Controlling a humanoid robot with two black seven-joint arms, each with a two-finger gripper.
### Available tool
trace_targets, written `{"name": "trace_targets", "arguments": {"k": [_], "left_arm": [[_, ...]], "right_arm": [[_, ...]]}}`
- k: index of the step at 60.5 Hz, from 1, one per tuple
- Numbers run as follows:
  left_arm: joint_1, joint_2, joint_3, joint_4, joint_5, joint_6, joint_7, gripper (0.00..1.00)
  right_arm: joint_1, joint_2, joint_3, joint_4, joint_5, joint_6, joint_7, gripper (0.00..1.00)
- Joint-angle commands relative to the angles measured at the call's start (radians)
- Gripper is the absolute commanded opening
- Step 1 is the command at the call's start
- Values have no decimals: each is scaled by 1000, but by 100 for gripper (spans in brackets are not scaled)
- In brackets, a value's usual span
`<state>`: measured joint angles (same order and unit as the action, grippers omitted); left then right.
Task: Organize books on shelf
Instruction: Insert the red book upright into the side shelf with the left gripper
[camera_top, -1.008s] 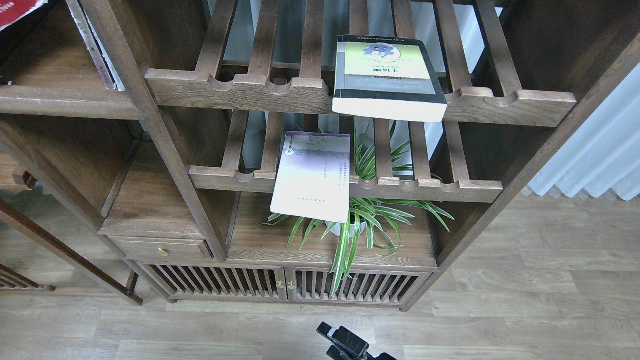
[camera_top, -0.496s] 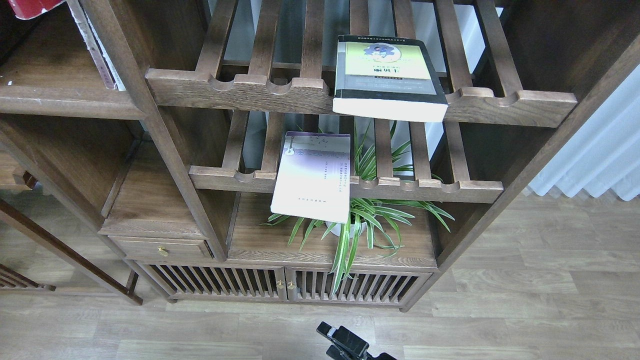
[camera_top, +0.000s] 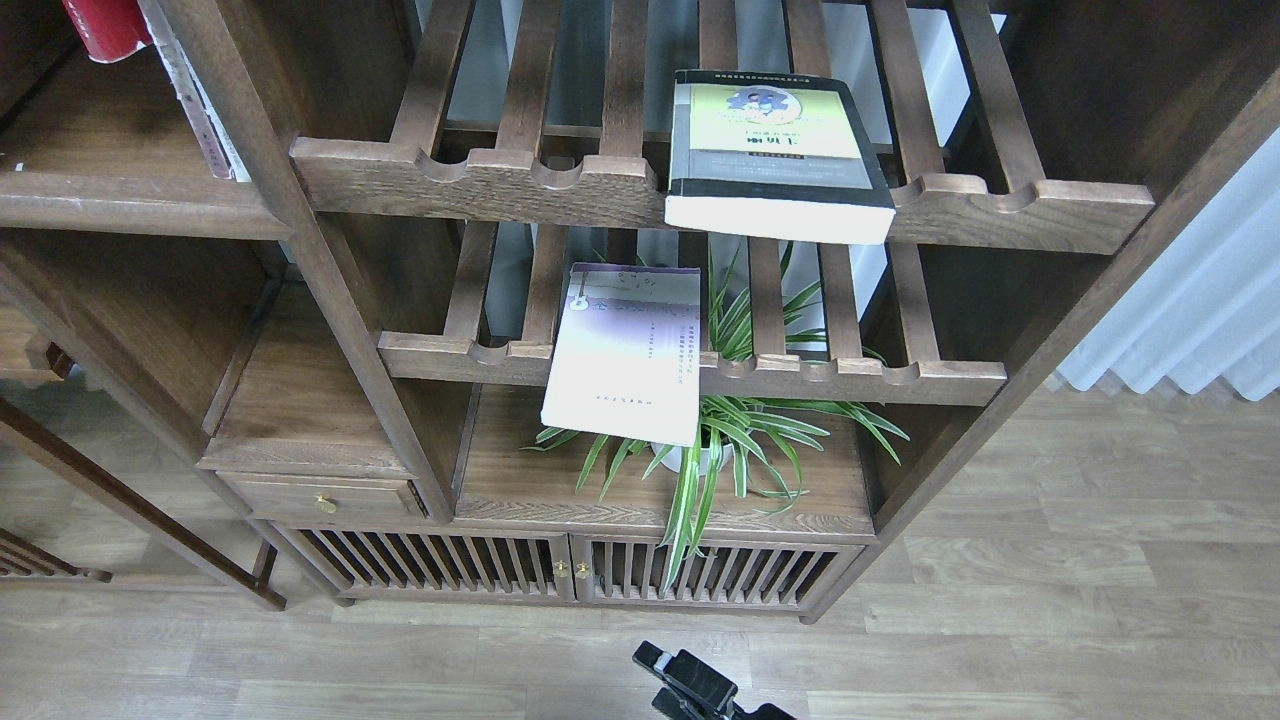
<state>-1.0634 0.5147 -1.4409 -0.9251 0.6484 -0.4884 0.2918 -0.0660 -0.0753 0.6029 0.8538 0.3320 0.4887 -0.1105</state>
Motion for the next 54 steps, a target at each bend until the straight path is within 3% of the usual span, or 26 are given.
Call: {"name": "trace_targets", "arguments": {"k": [1,19,45,54], "left_arm": [[14,-38,-6,6,-38,0,-37,31],[97,-42,-19,8,-190,0,-72,34],[123,-38,-90,2,-217,0,-191,37],[172,-44,-133,-17,-299,0,-207,40]], "right_arm": [[-2,-1,0,2,-1,0,0,99],[-2,0,0,4,-1,0,0,99],[-2,0,2,5,1,0,5,99],[-2,2,5,14,4,0,8,99]]}}
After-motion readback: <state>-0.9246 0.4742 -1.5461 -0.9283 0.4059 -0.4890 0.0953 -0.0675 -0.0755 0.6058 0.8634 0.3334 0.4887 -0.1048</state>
